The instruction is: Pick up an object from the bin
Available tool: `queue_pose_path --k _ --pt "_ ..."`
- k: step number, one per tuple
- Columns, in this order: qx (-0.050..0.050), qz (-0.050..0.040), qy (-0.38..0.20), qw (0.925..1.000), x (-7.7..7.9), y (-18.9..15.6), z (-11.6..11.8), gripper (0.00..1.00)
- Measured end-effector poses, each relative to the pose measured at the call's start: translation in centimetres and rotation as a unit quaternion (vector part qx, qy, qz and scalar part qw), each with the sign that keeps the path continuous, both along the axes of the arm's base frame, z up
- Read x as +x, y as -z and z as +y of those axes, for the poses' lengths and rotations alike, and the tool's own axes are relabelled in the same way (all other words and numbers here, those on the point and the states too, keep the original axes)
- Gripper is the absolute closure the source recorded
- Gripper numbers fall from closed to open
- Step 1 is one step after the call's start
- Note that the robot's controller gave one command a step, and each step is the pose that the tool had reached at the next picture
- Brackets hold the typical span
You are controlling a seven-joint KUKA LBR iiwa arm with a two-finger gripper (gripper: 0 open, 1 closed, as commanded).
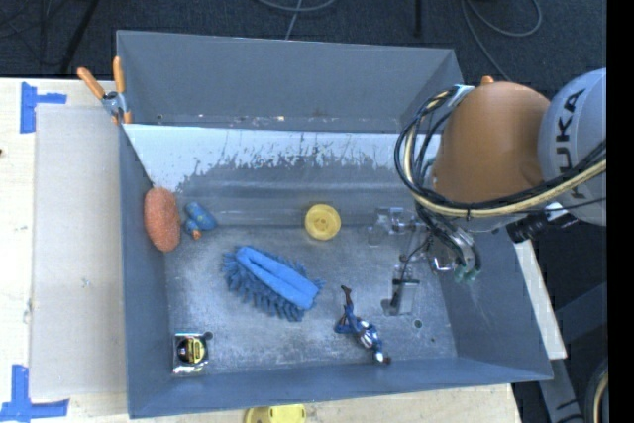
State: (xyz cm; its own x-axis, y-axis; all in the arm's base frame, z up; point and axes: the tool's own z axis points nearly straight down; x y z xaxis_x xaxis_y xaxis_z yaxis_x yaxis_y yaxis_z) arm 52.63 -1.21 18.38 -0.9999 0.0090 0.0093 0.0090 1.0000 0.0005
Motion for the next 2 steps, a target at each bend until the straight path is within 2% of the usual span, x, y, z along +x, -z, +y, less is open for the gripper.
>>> queue_pose_path --k 1,2 --pt "0.0 -0.0039 0.0 1.0 0.2 -0.4 0.0 0.0" --pt "0.0 -0.0082 0.002 1.0 -0.7 3.7 0.7 0.0"
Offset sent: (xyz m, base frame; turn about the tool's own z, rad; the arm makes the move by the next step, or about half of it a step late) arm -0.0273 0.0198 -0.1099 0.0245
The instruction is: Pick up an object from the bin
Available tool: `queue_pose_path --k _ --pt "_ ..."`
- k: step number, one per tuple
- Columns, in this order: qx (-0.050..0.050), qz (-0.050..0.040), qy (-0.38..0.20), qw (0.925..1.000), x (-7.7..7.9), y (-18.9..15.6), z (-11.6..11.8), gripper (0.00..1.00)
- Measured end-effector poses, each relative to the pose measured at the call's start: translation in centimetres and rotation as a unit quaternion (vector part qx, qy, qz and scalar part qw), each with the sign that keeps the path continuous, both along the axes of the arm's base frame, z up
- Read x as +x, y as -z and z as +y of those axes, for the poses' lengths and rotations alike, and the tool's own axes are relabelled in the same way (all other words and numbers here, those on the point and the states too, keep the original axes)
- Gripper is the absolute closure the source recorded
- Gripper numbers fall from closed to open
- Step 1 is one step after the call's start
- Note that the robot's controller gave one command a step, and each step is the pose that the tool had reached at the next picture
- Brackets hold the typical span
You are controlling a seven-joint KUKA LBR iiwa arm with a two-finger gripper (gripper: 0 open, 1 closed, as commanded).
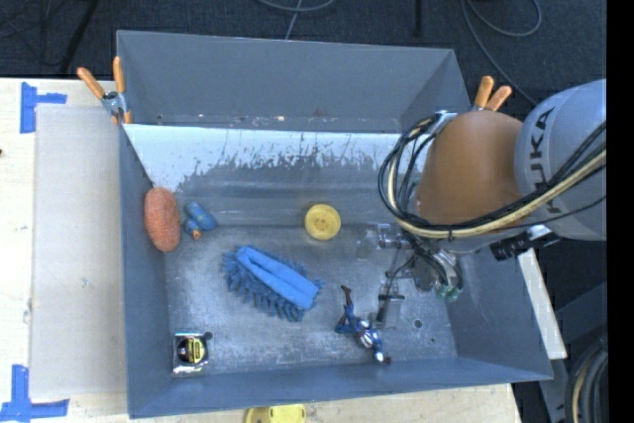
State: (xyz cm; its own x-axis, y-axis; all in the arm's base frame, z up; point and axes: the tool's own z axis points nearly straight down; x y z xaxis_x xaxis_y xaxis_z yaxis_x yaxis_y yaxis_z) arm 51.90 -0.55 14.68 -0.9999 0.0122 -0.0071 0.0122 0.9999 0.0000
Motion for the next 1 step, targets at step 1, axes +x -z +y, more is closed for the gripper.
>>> queue_pose_path --k 1 --pt "0.0 0.0026 0.019 0.9998 -1.33 5.36 0.89 0.0"
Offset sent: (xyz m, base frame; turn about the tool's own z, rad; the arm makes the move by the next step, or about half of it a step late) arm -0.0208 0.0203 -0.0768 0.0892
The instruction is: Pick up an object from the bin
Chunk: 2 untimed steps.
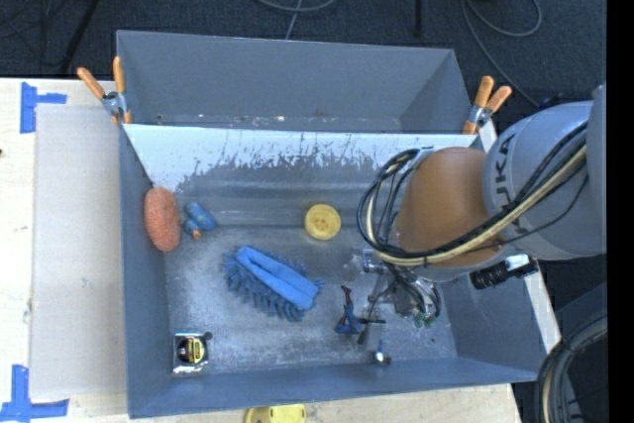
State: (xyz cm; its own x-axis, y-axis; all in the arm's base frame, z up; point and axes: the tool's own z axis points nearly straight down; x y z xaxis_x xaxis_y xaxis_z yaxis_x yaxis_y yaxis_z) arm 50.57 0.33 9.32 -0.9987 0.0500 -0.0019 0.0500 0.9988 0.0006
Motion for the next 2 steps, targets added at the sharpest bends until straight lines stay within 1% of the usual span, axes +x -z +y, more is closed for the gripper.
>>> queue_pose_path --k 1,2 --pt "0.0 0.0021 0.025 0.9997 -0.78 2.34 1.17 1.0" --pt "0.0 0.0022 0.024 0.9997 -0.78 2.34 1.17 1.0"
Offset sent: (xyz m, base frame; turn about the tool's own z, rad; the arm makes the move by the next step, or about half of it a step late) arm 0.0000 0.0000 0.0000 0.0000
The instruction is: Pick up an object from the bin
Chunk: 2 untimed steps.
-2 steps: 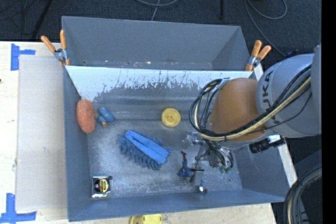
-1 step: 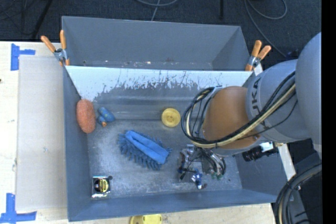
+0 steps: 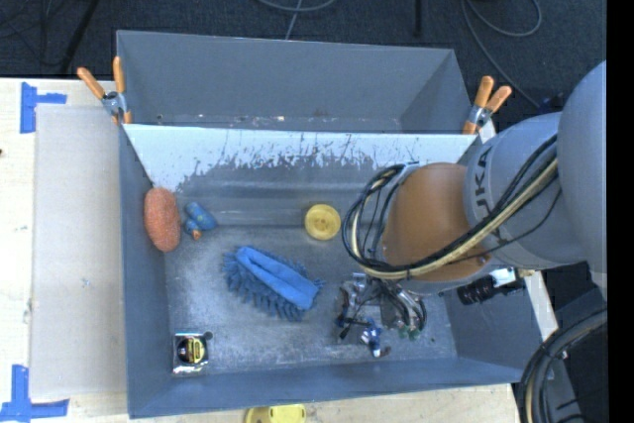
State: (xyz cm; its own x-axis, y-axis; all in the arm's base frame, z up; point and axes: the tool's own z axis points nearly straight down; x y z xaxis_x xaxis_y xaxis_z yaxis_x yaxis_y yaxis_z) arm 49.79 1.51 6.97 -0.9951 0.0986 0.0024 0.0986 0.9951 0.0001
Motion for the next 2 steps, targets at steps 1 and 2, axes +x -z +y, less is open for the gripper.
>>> queue_pose_path --k 1,2 --pt "0.0 0.0001 -0.002 1.0 2.8 -1.8 -0.2 1.0" --pt "0.0 -0.0025 -0.003 1.0 3.7 -3.1 -0.2 1.0"
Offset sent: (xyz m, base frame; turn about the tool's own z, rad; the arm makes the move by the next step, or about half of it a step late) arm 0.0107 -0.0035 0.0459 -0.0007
